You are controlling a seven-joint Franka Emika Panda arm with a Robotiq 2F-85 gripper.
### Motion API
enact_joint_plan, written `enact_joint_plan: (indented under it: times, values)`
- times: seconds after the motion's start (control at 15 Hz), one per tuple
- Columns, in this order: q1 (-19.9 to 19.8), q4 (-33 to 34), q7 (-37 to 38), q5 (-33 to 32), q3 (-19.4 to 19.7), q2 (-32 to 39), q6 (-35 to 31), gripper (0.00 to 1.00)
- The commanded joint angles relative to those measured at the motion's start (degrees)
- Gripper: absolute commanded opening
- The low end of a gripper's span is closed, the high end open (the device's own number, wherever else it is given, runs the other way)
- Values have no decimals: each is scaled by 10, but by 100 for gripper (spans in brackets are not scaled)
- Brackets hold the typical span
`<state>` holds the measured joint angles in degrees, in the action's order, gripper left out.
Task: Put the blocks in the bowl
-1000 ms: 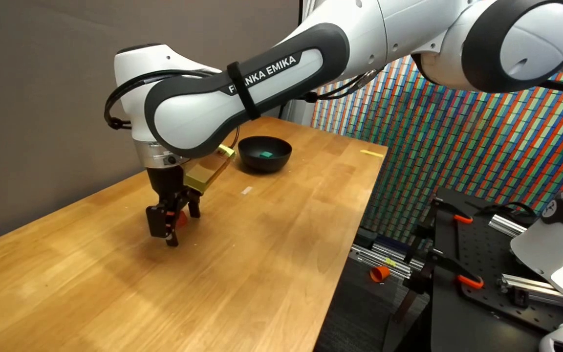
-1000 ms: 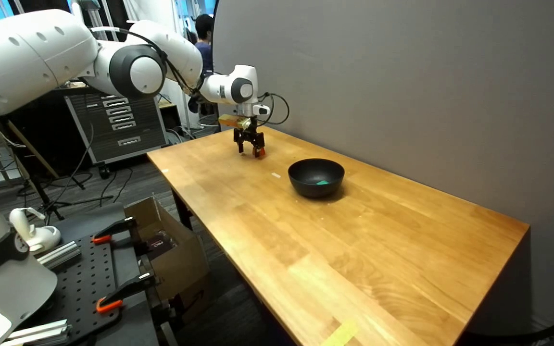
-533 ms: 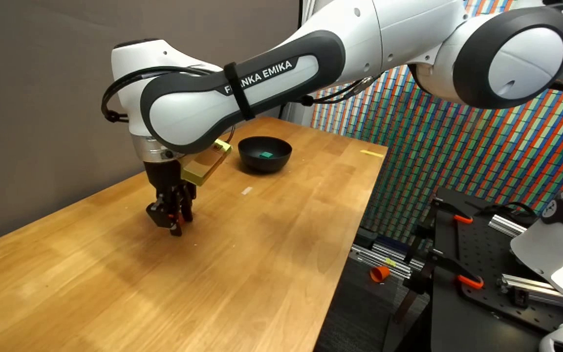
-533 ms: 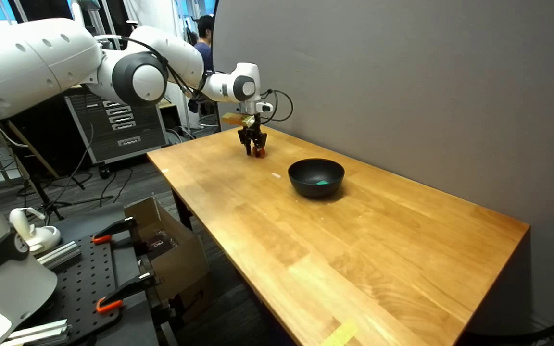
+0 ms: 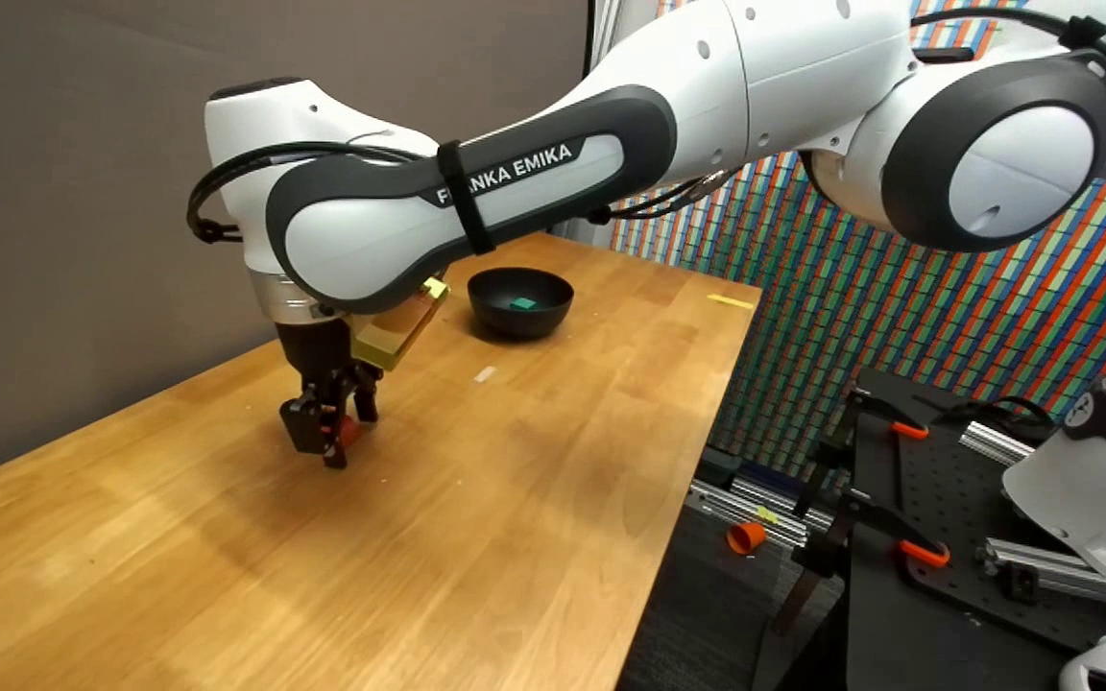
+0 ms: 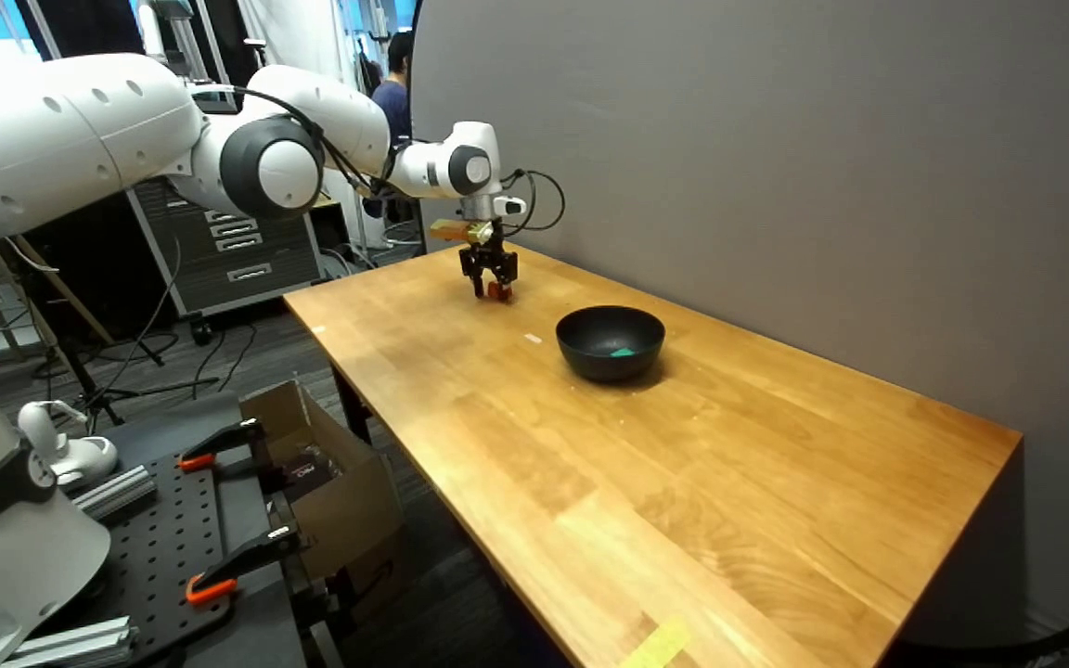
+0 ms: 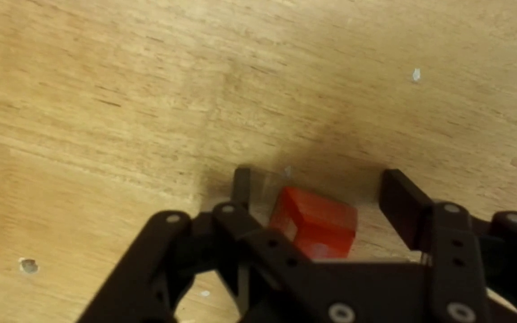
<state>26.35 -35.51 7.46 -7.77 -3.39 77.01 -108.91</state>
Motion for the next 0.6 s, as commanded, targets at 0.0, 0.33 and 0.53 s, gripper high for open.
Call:
enact_joint_plan:
  times: [0.0, 0.33, 0.53]
  values:
    - [10, 75, -11, 0, 8, 38, 25, 100]
    - [19, 117, -11, -3, 15, 62, 30, 65]
    - [19, 138, -10, -5, 25, 70, 40, 39]
